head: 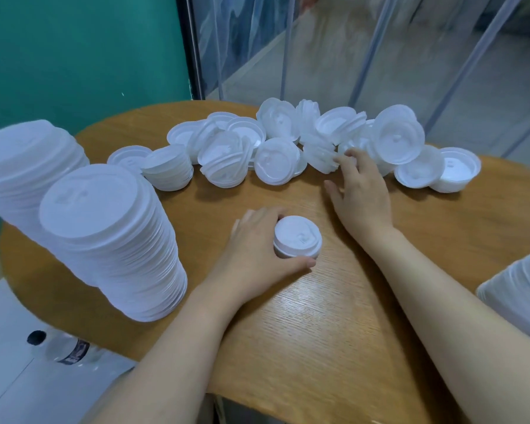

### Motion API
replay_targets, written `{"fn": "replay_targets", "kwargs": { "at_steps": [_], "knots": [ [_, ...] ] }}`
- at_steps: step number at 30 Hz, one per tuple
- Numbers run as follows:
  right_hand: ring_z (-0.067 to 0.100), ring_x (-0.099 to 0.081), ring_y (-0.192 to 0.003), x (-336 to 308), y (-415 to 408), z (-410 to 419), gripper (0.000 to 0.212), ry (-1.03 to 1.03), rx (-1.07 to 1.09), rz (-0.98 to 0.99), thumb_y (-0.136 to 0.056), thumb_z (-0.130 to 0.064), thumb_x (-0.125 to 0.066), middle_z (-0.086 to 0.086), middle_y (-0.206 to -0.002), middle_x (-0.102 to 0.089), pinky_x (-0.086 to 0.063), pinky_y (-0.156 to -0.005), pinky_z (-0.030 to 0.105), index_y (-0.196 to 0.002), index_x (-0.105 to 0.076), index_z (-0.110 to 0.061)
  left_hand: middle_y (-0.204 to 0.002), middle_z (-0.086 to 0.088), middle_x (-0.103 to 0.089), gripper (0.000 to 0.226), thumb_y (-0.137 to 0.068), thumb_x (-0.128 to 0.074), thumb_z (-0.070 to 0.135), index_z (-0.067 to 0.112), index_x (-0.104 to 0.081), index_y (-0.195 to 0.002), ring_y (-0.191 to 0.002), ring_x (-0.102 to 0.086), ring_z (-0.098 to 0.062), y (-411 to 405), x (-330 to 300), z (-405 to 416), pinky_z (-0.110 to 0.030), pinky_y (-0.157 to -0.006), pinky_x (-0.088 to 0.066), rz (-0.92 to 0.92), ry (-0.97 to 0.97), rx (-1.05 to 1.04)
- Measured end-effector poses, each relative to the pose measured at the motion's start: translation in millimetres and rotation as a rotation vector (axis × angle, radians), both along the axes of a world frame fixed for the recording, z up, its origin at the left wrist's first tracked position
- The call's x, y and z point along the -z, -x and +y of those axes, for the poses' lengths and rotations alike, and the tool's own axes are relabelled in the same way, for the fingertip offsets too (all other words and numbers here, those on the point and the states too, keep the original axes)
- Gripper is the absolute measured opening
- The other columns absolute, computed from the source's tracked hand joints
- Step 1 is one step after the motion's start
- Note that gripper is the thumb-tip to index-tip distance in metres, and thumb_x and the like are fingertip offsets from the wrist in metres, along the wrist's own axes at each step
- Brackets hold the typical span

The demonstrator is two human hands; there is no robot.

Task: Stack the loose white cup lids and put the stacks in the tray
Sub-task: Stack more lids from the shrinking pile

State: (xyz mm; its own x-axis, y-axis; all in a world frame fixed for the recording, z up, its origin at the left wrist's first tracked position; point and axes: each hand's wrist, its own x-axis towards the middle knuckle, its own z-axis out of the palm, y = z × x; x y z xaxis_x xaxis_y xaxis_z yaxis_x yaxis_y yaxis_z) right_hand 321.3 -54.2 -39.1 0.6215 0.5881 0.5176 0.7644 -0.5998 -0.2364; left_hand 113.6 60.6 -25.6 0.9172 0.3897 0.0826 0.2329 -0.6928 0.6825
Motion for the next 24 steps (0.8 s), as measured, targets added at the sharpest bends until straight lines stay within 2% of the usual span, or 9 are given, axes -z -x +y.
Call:
{"fn": "replay_targets", "kwargs": {
  "at_steps": [3,6,11,14,17,20,24],
  "knots": [
    [0.034,-0.059,-0.120,-5,2,6,0.047,0.010,0.016,0.021,-0.092,-0.017,-0.071,0.011,-0.142,-0.054,-0.053,-0.077,0.044,-0.135,-0.055,-0.006,-0.117,0.021,-0.051,0.078,-0.065,-0.088,0.061,0.032,-0.055,-0.129,-0.114,-0.041,-0.006,-9,2,5,-0.031,-0.108,-0.034,0.001,-0.001,0.026],
    [0.034,-0.063,-0.110,-9,2,12,0.043,-0.031,0.038,0.091,-0.098,-0.021,-0.063,0.007,-0.133,-0.061,-0.046,-0.073,0.041,-0.138,-0.052,-0.011,-0.119,0.023,-0.049,0.088,-0.060,-0.089,0.065,0.033,-0.052,-0.133,-0.115,-0.040,-0.005,-10,5,10,-0.031,-0.109,-0.034,0.011,0.002,0.048],
    [0.031,-0.063,-0.104,-16,8,12,0.023,0.017,0.093,0.122,-0.101,-0.015,-0.056,0.006,-0.117,-0.066,-0.048,-0.080,0.041,-0.122,-0.066,-0.011,-0.127,0.021,-0.045,0.097,-0.064,-0.084,0.069,0.030,-0.045,-0.144,-0.124,-0.038,-0.008,-14,4,12,-0.027,-0.108,-0.028,0.025,-0.046,0.080],
    [0.023,-0.062,-0.092,-22,16,-3,0.015,0.016,0.053,0.137,-0.101,-0.018,-0.058,-0.001,-0.103,-0.063,-0.046,-0.075,0.037,-0.109,-0.069,-0.013,-0.131,0.020,-0.047,0.095,-0.065,-0.084,0.069,0.030,-0.047,-0.143,-0.127,-0.039,-0.009,-19,3,10,-0.030,-0.112,-0.029,0.017,-0.047,0.097],
    [0.012,-0.054,-0.077,-30,40,-34,0.004,-0.125,0.031,0.180,-0.098,-0.018,-0.064,-0.009,-0.087,-0.058,-0.046,-0.070,0.032,-0.097,-0.067,-0.016,-0.128,0.017,-0.049,0.088,-0.064,-0.083,0.069,0.032,-0.051,-0.137,-0.123,-0.040,-0.010,-22,3,1,-0.032,-0.111,-0.030,0.010,-0.074,0.139],
    [0.009,-0.055,-0.070,-38,77,-68,0.009,-0.321,0.020,0.388,-0.099,-0.017,-0.065,-0.008,-0.079,-0.064,-0.041,-0.064,0.019,-0.091,-0.065,-0.020,-0.128,0.018,-0.048,0.086,-0.064,-0.081,0.072,0.036,-0.051,-0.137,-0.122,-0.039,-0.009,-24,5,-8,-0.032,-0.112,-0.028,0.004,-0.101,0.207],
    [0.012,-0.060,-0.070,-35,100,-99,0.014,-0.515,0.059,0.607,-0.101,-0.014,-0.061,-0.007,-0.077,-0.068,-0.046,-0.068,0.026,-0.090,-0.064,-0.022,-0.130,0.017,-0.046,0.092,-0.065,-0.081,0.073,0.037,-0.049,-0.143,-0.124,-0.036,-0.008,-21,7,-11,-0.031,-0.113,-0.025,0.005,-0.114,0.223]
  ]
}}
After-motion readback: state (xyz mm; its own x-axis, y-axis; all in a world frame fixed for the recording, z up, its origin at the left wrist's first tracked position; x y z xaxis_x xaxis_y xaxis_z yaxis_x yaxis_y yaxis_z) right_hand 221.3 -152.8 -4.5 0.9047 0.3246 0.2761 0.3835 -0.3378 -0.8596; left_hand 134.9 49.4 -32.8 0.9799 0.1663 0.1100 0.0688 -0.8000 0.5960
